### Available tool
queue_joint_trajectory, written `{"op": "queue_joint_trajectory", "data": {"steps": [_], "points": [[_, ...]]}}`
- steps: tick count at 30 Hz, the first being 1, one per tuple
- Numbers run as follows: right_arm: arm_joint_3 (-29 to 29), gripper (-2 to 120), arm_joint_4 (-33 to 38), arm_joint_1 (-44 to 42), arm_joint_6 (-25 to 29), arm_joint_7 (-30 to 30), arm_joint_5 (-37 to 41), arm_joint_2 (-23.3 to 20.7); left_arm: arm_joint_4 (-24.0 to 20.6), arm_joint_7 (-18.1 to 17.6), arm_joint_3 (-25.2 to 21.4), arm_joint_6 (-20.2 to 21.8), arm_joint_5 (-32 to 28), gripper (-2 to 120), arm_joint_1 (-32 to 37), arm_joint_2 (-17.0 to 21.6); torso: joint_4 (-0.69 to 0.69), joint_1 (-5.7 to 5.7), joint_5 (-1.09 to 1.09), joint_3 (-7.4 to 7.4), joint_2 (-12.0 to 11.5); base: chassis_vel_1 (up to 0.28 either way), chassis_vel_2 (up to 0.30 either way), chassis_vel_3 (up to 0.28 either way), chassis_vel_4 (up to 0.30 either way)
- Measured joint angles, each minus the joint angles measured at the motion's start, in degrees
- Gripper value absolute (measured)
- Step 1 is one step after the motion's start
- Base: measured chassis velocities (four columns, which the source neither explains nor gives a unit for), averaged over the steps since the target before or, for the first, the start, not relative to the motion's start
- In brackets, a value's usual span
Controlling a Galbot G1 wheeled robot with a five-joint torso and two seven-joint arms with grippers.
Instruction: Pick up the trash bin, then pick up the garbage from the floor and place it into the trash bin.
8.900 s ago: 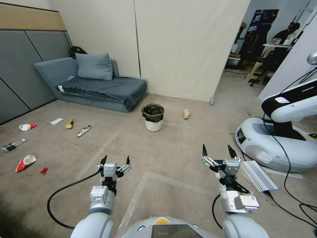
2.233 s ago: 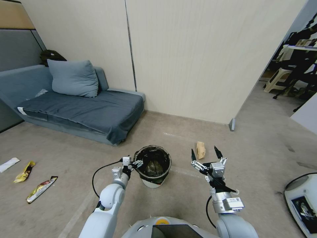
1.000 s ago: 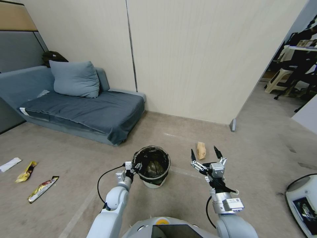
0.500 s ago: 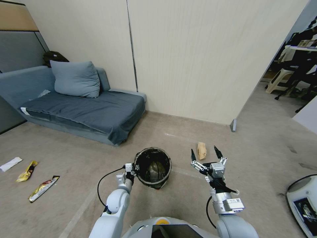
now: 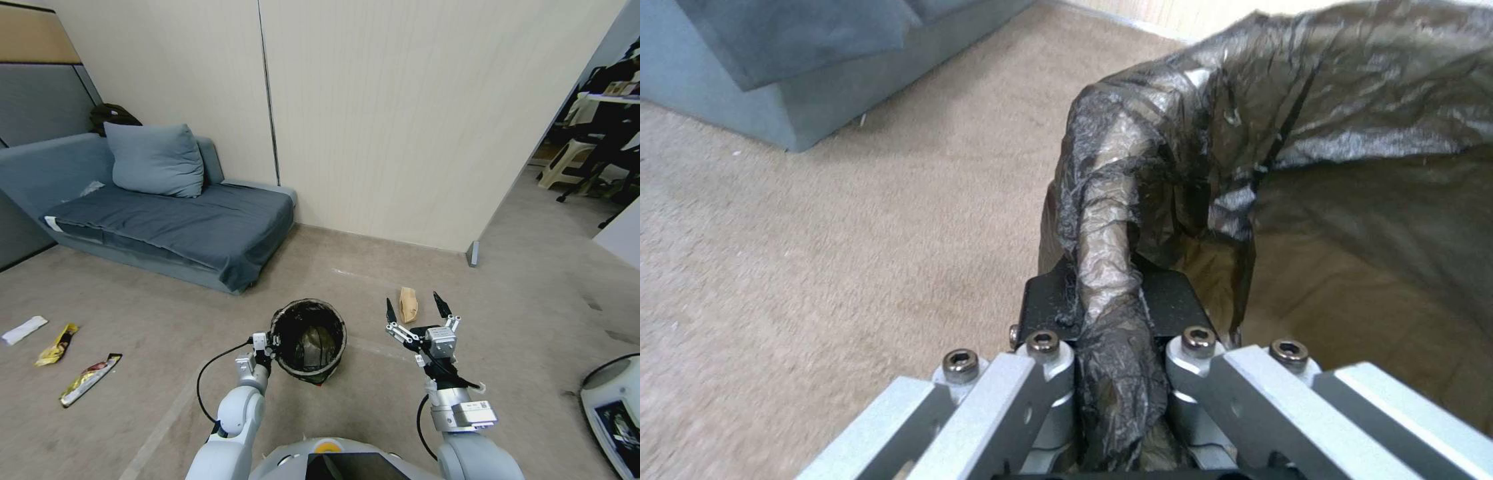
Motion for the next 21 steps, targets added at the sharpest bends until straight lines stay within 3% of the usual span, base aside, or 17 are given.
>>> {"op": "queue_joint_trajectory", "data": {"steps": [5,8,13,15,16,21], "points": [[0.0,100,-0.1,0.0,0.4,0.1,-0.4,0.0,-3.8,0.0,-0.4,0.2,2.2,6,1.6,-0.9,-0.04,0.02,-0.05,0.03,0.0,0.0,0.0,0.0,0.0],[0.1,100,-0.9,0.1,3.2,-0.4,-2.6,0.0,-6.9,-0.1,-0.6,0.2,2.6,5,2.4,-1.2,-0.04,0.02,-0.01,0.02,0.0,0.0,0.0,0.0,0.0],[0.3,100,-1.4,0.2,5.1,-0.8,-4.0,0.0,-13.9,-0.5,-1.1,0.1,3.8,4,4.5,-1.5,-0.01,0.01,0.06,-0.01,0.0,0.0,0.0,0.0,0.0],[0.3,100,-1.4,0.2,5.2,-0.8,-4.0,0.0,-18.8,-1.1,-1.1,1.0,5.3,4,6.3,-1.6,-0.02,0.0,0.05,-0.01,0.0,0.0,0.0,0.0,0.0],[0.3,100,-1.4,0.2,5.2,-0.8,-4.0,0.0,-18.8,-1.1,-1.1,1.0,5.3,4,6.3,-1.6,-0.02,0.0,0.05,-0.01,0.0,0.0,0.0,0.0,0.0],[-0.3,100,-1.4,0.0,6.9,-1.6,-1.4,0.0,-27.1,-2.0,-1.1,1.3,10.2,3,10.3,-1.5,0.02,-0.01,0.08,-0.02,0.0,0.0,0.0,0.0,0.0]]}}
